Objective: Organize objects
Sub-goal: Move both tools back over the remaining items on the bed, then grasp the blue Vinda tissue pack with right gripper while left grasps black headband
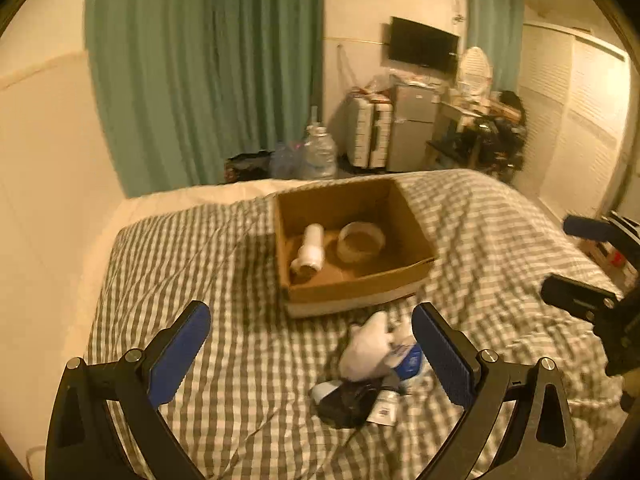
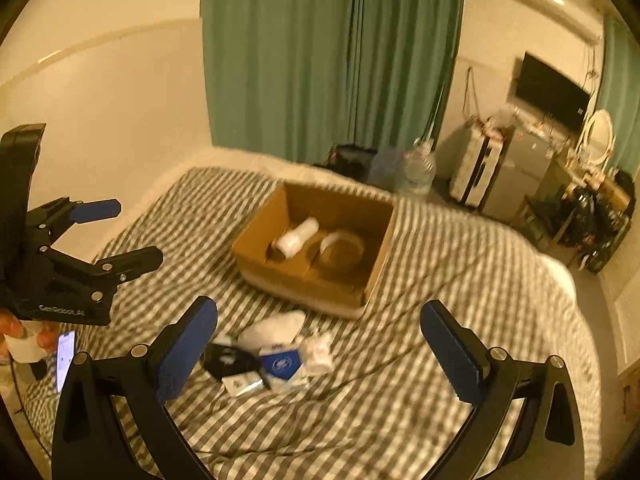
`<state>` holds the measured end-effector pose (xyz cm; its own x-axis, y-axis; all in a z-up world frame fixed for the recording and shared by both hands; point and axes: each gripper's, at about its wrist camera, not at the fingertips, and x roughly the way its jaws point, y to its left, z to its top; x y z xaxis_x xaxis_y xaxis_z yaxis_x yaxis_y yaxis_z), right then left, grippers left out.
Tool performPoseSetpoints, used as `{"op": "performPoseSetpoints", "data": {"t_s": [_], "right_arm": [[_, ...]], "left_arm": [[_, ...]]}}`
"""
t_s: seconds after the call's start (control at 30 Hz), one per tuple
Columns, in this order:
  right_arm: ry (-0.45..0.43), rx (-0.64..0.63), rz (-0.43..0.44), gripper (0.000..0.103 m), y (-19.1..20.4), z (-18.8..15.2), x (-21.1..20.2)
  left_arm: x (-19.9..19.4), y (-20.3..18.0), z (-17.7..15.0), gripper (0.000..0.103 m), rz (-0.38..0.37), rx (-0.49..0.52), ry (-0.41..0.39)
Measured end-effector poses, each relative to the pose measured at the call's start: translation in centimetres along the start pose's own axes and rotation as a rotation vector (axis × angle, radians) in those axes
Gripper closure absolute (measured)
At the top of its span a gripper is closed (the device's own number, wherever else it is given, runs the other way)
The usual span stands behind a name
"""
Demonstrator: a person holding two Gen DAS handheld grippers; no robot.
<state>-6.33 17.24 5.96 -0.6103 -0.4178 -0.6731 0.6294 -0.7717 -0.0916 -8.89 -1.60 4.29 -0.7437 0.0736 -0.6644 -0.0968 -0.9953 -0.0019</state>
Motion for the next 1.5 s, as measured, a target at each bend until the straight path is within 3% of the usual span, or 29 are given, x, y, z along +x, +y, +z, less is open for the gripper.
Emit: {"op": "performPoseSetpoints", "data": {"t_s": [0.2,0.33,0.47,0.8,1.0,1.17,1.4,1.47,1.5], "right_arm": [[0.008,-0.011,0.017,0.001,0.3,-3.2,4.0],[0.026,-0.025,0.018,0.001,0.7,-4.5,6.4],[0.063,-0.04,0.027,0.001,1.1,-5.9,9.2],[0.271,-0.056,0.095,0.003,2.2,-9.7,17.3],[0.339,-0.029,0.117,0.022,1.9,-10.2,19.5],[0.336,-0.051,0.13,0.05,2.3,-10.2,19.6],[0.324,-0.049,0.133,0.051,2.1,-10.2,19.1],[0.322,-0.046,0.134,0.051,2.0,-10.2,19.0],[0.322,-0.046,0.134,0.051,2.0,-10.2,19.0]], "left_arm": [[3.4,0.5,-4.0,0.0,0.023,-0.034,0.012],[5.6,0.3,-6.1,0.0,0.089,0.005,0.034],[7.2,0.3,-8.0,0.0,0.105,0.014,0.067],[10.2,-1.0,-11.3,0.0,0.067,0.075,0.188],[11.4,-2.1,-12.0,0.0,0.042,0.116,0.233],[13.1,-2.8,-12.7,0.0,0.05,0.151,0.298],[14.8,-3.4,-13.0,0.0,0.065,0.152,0.329],[14.9,-3.5,-13.0,0.009,0.054,0.145,0.32],[14.9,-3.4,-13.0,0.025,0.043,0.138,0.32]]}}
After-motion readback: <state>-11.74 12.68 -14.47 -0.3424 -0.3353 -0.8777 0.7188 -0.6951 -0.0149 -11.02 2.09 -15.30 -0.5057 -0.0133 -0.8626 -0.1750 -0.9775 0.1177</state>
